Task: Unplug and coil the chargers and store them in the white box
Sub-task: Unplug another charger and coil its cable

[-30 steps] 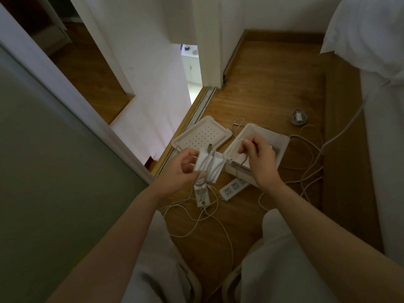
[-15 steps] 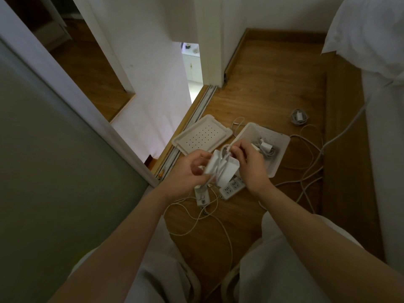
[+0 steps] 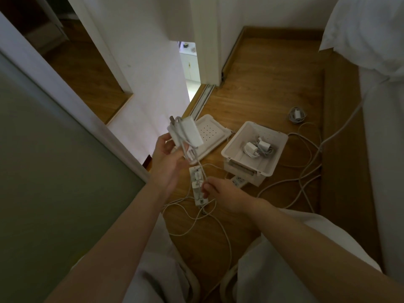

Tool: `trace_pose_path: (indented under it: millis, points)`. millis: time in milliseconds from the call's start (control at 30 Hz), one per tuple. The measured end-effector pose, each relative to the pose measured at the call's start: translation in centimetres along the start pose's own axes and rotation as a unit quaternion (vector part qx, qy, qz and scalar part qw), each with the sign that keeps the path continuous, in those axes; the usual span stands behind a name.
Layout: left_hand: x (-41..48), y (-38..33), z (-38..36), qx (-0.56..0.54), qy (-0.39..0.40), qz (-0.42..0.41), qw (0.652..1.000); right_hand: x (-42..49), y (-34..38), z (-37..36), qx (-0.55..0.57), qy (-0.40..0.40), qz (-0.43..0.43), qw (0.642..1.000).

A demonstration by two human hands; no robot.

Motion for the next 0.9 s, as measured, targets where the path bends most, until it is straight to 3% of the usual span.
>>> trace_pose_path:
  millis: [133,367,500,667,900]
  points:
    - [1.0,0.5,1.4,0.188,-0.086,-0.086,0.975,-0.4,1.2,-0.1,-0.052,-0.026,0.034,0.998]
    - [2.2,1.2,3.2,0.405,-0.106,-0.158,0.894,-1.4,2.7,1.3,-0.111,-0.094,0.105,0.984]
    - [2.4,1.7,4.0,0.495,-0.042,-0.138,0.857,-1.9,3.0,2.7,-0.061,-0.124,0.118,0.983]
    - [1.6,2.4,3.1,0.593,0.07,-0.105,0.795,-2.2,3.3,4.8,-0.025,-0.215,0.143,0.966]
    - [0.6,2.0,1.2,0.53,0.145,-0.09,0.831,-1.8,1.8,7.1,0.083,-0.311,0.109,0.94]
Point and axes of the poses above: each hand's wrist, its own x-axis towards the middle knuckle, its own z-axis out of the back of the hand, y = z × x, the point moved 2 cm from there along x, towards the middle knuckle, and after that the axes turned 3 degrees about y, right-handed, at the moved point
